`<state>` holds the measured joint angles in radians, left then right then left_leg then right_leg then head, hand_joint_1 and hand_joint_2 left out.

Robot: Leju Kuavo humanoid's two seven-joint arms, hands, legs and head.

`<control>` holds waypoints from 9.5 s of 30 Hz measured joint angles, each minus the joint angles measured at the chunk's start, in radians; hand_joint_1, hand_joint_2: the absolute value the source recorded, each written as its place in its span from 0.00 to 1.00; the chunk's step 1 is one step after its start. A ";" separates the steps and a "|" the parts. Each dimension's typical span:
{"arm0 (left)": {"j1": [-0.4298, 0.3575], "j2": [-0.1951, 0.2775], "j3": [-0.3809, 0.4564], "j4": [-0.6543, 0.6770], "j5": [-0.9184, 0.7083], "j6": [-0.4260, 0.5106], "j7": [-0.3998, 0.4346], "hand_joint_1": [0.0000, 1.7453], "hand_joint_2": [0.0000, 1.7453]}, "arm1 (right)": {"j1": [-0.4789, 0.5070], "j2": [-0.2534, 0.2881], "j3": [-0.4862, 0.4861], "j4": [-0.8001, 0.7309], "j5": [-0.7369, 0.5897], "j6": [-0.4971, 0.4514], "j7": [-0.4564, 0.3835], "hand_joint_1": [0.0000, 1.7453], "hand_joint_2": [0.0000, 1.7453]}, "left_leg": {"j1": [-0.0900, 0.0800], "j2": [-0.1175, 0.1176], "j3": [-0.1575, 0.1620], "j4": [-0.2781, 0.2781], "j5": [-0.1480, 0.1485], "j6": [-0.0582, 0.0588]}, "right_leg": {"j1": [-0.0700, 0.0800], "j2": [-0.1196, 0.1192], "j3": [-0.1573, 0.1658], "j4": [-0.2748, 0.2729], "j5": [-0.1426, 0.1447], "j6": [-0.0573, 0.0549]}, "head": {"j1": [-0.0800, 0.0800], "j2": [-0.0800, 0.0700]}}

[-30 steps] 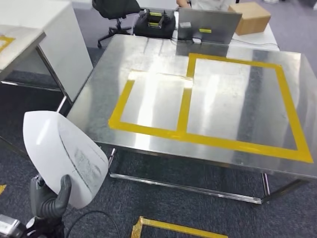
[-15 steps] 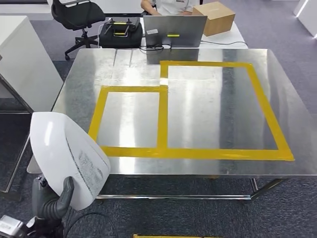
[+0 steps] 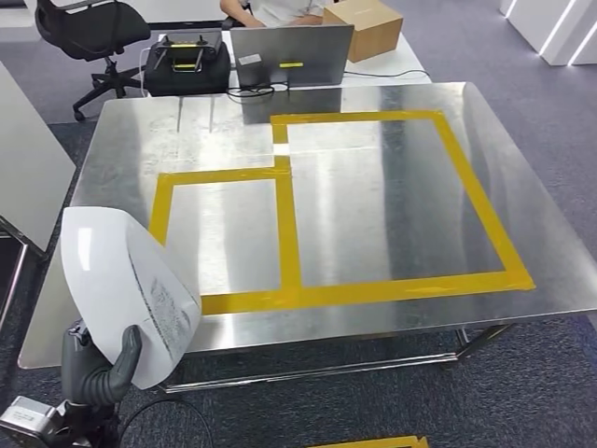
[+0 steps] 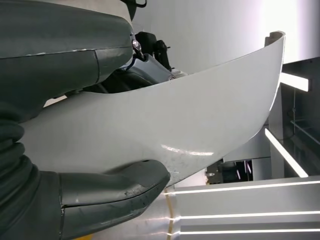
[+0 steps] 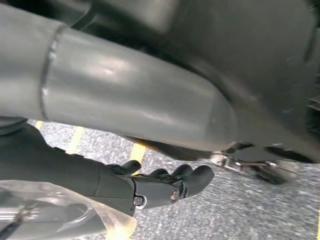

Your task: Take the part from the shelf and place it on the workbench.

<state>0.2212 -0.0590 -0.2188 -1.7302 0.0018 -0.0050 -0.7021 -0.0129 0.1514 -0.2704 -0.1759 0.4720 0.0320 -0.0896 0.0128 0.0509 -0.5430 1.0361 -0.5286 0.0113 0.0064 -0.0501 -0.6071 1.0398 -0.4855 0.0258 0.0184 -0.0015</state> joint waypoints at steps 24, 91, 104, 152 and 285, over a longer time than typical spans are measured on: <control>-0.297 0.221 0.003 0.124 -0.472 0.178 0.188 1.00 1.00 | -0.006 0.000 0.004 0.000 0.066 0.048 0.021 0.00 0.00 | -0.004 0.010 0.023 -0.026 0.008 -0.020 | 0.002 0.009 0.012 -0.014 0.003 -0.019 | -0.001 0.000; -0.301 0.180 -0.083 0.069 -0.239 0.289 0.185 0.00 0.00 | -0.004 0.010 -0.017 0.001 0.072 0.029 0.019 0.00 0.00 | 0.033 0.009 0.028 -0.020 0.002 -0.045 | -0.045 0.040 0.004 0.029 -0.008 0.065 | 0.018 0.000; -0.191 0.172 -0.072 -0.048 -0.219 0.313 0.155 0.00 0.00 | -0.007 0.022 -0.033 0.001 0.060 0.023 0.019 0.00 0.00 | -0.022 -0.049 0.027 0.099 -0.086 0.037 | 0.007 0.065 -0.045 0.030 0.019 -0.031 | 0.010 0.000; -0.127 0.146 -0.036 -0.071 -0.194 0.303 0.171 0.00 0.00 | -0.017 0.023 -0.050 -0.001 0.070 0.021 0.031 0.00 0.00 | -0.022 -0.033 -0.096 -0.032 0.131 0.018 | -0.011 0.051 0.183 -0.049 -0.081 0.011 | 0.019 0.000; -0.235 -0.035 0.334 1.535 -0.152 0.232 0.560 0.00 0.00 | -0.012 0.033 -0.125 -0.002 0.103 0.010 0.287 0.00 0.00 | -0.004 -0.043 -0.098 0.263 -0.117 -0.022 | 0.000 0.090 0.053 -0.028 -0.006 -0.043 | 0.017 0.000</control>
<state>-0.0137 -0.0938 0.1152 -0.1947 -0.1499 0.2275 -0.1420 -0.0250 0.1844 -0.3952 -0.1774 0.5748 0.0423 0.1974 0.0092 0.0080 -0.6410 1.2989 -0.6454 -0.0103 0.0064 0.0398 -0.5544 1.0117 -0.4917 -0.0174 0.0355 -0.0015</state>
